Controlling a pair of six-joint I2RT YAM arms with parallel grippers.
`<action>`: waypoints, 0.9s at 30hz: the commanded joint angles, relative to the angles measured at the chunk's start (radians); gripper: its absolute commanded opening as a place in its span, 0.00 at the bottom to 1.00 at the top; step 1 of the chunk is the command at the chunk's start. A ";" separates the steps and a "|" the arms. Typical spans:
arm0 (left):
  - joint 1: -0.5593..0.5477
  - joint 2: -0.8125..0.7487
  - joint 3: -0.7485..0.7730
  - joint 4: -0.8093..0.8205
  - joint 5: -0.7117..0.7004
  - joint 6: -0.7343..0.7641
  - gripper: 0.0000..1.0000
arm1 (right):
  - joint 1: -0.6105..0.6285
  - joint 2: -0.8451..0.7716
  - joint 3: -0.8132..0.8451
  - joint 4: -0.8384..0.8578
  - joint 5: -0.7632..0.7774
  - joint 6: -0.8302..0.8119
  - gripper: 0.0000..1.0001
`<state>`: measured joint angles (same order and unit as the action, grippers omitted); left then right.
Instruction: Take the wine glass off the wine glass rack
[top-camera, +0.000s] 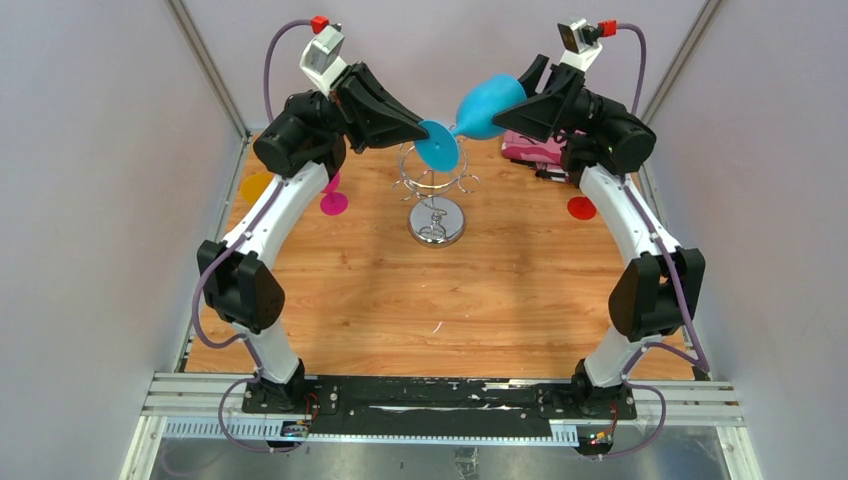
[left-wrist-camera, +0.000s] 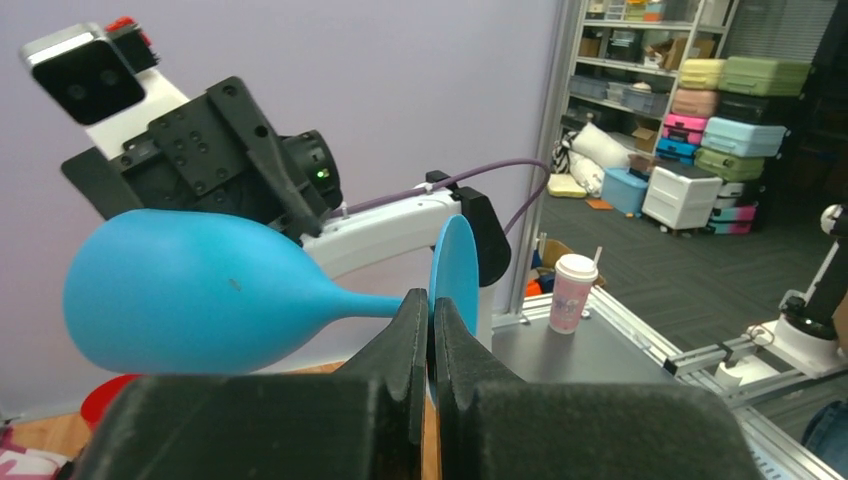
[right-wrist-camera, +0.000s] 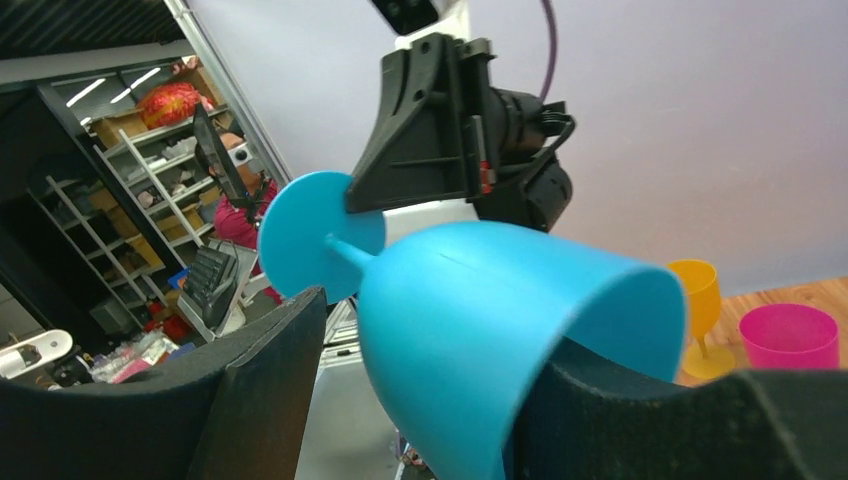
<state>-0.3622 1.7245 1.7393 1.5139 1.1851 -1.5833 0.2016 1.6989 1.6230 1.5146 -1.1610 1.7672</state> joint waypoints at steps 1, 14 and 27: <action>0.013 0.069 0.091 0.055 0.013 -0.022 0.00 | 0.016 -0.088 -0.041 0.082 -0.041 -0.033 0.62; 0.049 0.087 0.110 0.055 0.029 -0.024 0.00 | 0.016 -0.145 -0.098 0.082 -0.030 -0.047 0.56; 0.085 0.089 0.100 0.055 0.040 -0.022 0.00 | 0.016 -0.125 -0.106 0.082 -0.012 -0.037 0.19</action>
<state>-0.2981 1.8015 1.8385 1.5162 1.1984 -1.6577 0.2050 1.5978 1.5021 1.5127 -1.1625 1.7306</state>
